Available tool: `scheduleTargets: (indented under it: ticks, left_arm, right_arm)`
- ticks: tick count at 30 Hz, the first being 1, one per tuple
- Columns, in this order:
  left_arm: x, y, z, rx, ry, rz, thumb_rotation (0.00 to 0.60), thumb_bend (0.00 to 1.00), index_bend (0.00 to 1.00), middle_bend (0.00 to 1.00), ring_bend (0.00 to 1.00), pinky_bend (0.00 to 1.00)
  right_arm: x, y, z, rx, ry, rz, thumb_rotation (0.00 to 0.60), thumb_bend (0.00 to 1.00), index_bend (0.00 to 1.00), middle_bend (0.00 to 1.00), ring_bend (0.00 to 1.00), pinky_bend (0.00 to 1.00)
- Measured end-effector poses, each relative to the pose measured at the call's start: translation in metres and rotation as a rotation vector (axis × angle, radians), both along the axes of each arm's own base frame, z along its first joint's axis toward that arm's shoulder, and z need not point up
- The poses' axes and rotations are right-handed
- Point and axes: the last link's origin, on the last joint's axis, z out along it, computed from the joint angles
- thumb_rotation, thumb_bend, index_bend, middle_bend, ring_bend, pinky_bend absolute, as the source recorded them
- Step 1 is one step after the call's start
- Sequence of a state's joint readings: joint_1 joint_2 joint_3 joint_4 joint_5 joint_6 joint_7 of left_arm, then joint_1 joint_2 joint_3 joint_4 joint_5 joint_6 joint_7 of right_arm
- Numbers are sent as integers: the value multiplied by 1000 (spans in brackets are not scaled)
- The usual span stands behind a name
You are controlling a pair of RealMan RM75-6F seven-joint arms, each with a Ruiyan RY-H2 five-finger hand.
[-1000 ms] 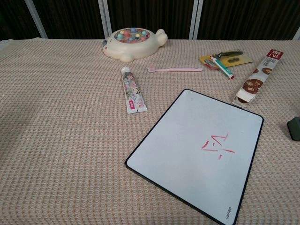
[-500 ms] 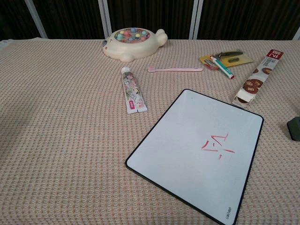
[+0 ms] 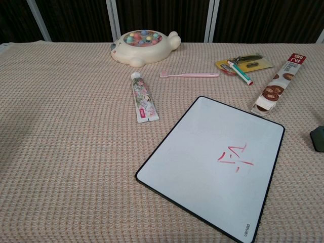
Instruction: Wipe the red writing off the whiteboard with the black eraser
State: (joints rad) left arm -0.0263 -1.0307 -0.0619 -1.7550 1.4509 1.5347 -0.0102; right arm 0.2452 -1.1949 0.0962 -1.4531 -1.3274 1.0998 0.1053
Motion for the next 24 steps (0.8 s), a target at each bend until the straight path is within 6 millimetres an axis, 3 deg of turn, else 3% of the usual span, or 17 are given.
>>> scheduleTargets:
  ticks: [24]
  left_arm:
    - [-2, 0, -2, 1, 12, 26, 600, 639, 165, 88, 23, 0]
  right_arm:
    - [-16, -1, -37, 12, 25, 26, 600, 252, 277, 323, 293, 155]
